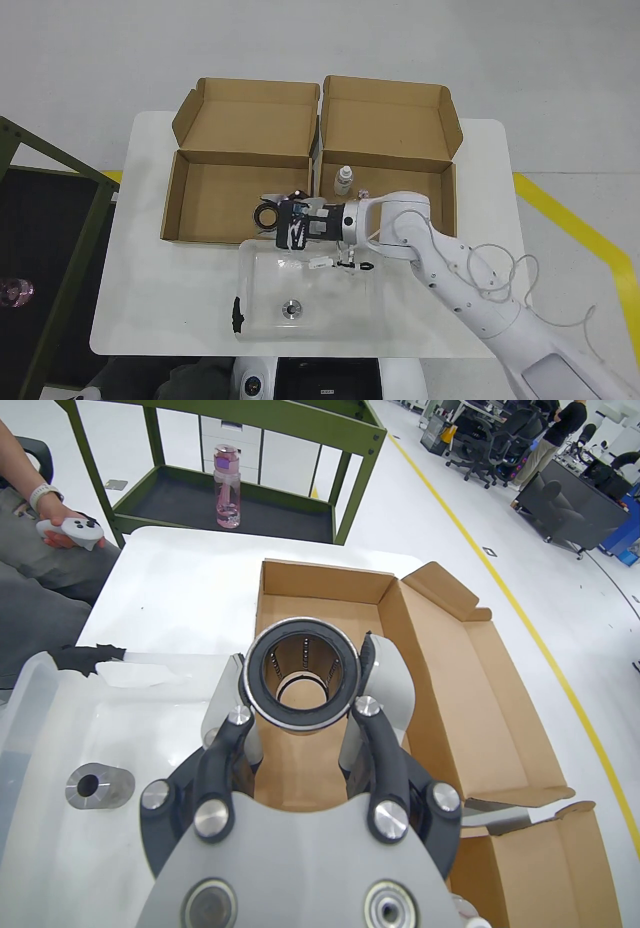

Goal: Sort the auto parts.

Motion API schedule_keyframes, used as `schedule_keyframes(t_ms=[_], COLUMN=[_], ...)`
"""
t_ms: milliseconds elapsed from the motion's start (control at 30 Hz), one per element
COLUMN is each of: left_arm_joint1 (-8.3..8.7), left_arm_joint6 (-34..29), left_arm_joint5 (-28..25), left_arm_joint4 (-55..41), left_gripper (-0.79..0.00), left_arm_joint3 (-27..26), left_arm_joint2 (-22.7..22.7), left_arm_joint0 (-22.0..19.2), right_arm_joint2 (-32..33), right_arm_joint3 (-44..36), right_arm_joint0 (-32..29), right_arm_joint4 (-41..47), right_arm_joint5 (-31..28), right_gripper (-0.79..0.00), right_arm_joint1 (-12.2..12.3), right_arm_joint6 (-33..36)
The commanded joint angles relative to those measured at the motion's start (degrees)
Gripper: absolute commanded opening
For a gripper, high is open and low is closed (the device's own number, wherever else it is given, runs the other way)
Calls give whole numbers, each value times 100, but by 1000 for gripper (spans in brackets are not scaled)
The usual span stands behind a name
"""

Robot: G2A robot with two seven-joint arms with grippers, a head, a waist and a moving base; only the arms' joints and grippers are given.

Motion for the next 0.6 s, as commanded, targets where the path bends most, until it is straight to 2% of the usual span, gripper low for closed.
schedule_keyframes(t_ms=[0,567], left_arm_joint1=[0,0], left_arm_joint6=[0,0], left_arm_joint5=[0,0], left_arm_joint4=[0,0], left_gripper=[0,0], left_arm_joint3=[0,0], left_arm_joint2=[0,0], left_arm_joint0=[0,0], right_arm_joint2=[-26,-339], right_arm_joint3=[77,1335], right_arm_joint0=[43,665], right_arm_joint4=[5,-58], right_arm_joint5=[46,468], right_gripper=[-785,-785], right_arm_joint1=[-26,-355], right_arm_joint6=[-20,-175])
